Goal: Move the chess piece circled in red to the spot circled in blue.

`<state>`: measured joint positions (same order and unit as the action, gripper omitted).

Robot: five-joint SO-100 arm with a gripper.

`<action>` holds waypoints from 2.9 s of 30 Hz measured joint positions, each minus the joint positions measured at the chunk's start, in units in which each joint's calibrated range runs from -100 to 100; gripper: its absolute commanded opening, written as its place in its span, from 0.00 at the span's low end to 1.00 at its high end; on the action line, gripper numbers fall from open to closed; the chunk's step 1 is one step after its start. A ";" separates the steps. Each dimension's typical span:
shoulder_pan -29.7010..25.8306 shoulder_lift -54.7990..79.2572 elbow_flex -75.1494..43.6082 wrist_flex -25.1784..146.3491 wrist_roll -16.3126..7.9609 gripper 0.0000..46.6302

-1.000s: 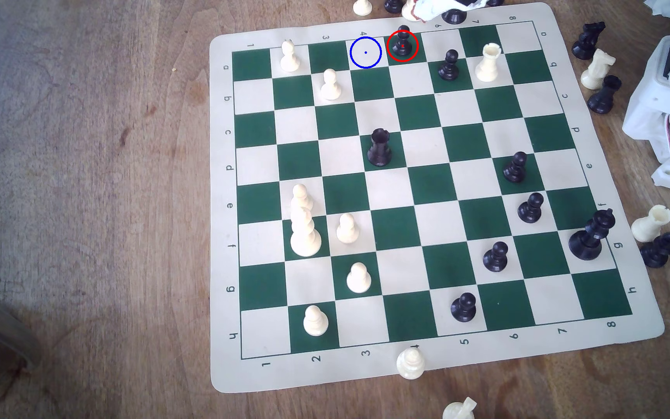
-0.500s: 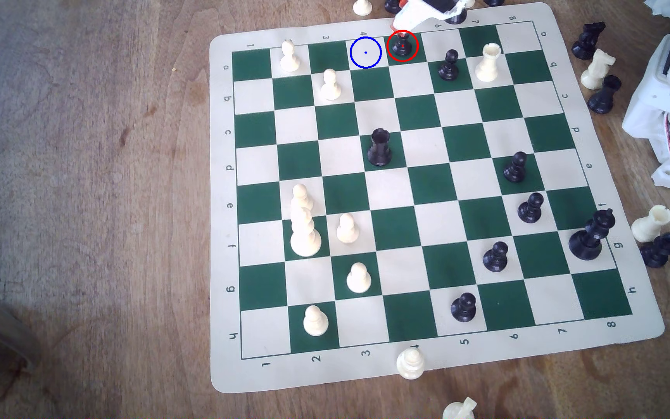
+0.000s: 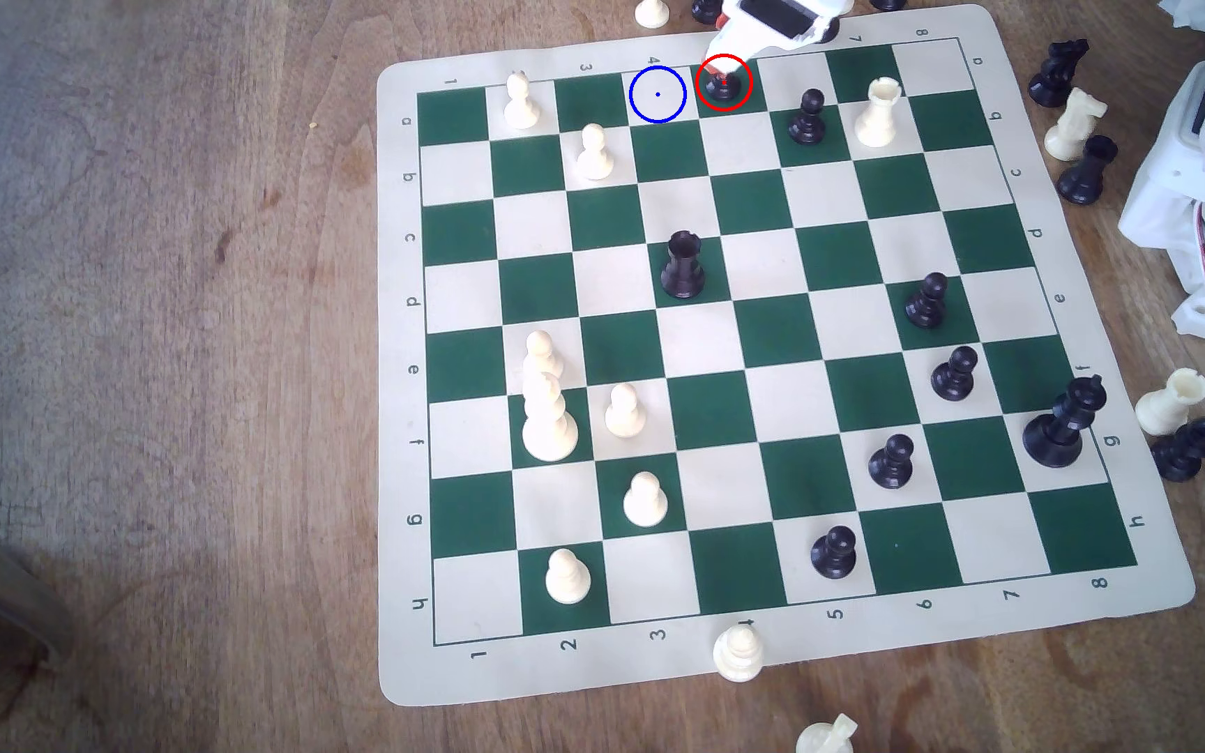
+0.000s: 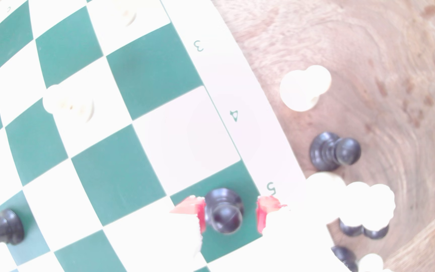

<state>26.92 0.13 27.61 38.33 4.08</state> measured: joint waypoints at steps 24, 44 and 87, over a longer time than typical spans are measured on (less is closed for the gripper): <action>0.00 1.17 2.62 -2.07 0.00 0.21; -0.07 1.17 3.89 -1.20 -0.05 0.00; -4.50 13.32 -23.32 8.53 -3.47 0.00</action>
<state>22.42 13.45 4.29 46.85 0.61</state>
